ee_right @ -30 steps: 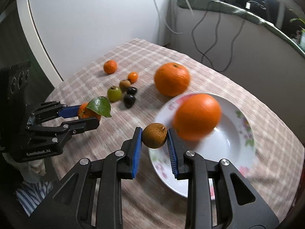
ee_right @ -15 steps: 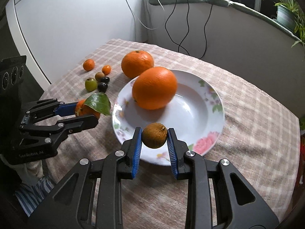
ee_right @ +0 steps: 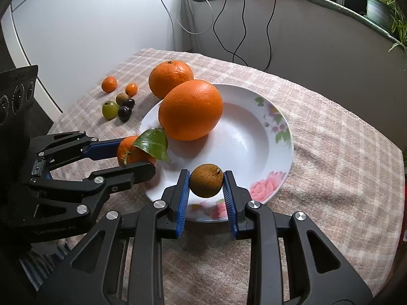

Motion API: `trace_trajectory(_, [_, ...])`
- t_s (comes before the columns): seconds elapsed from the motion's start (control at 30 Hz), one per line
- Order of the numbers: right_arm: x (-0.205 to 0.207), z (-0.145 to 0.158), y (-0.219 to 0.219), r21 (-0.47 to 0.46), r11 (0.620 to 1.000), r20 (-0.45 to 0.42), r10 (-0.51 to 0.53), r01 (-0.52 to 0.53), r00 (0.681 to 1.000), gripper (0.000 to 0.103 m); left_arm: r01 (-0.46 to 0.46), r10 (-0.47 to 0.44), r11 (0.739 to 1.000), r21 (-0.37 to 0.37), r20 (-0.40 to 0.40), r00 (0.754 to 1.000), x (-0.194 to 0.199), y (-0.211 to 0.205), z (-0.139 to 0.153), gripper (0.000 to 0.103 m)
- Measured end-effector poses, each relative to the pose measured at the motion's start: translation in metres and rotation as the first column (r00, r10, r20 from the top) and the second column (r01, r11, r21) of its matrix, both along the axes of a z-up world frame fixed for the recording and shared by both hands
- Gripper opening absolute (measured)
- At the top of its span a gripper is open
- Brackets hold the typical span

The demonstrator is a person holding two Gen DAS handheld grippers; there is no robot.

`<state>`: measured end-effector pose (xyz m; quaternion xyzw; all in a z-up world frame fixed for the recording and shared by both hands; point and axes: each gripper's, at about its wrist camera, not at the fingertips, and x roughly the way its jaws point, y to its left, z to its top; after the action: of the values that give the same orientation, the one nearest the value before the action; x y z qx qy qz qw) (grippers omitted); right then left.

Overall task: Organize fruits
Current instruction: 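Carry the mandarin and kiwi to the plate and release both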

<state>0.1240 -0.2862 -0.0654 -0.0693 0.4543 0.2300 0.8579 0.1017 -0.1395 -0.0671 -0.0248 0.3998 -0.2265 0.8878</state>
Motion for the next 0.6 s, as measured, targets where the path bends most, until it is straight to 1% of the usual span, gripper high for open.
trace_trajectory(0.6, [0.014,-0.015,0.006,-0.008,1.0,-0.026,0.013,-0.013,1.0,0.028,0.003,-0.003,1.0,0.024,-0.007,1.0,0.013,-0.006,-0.003,0.036])
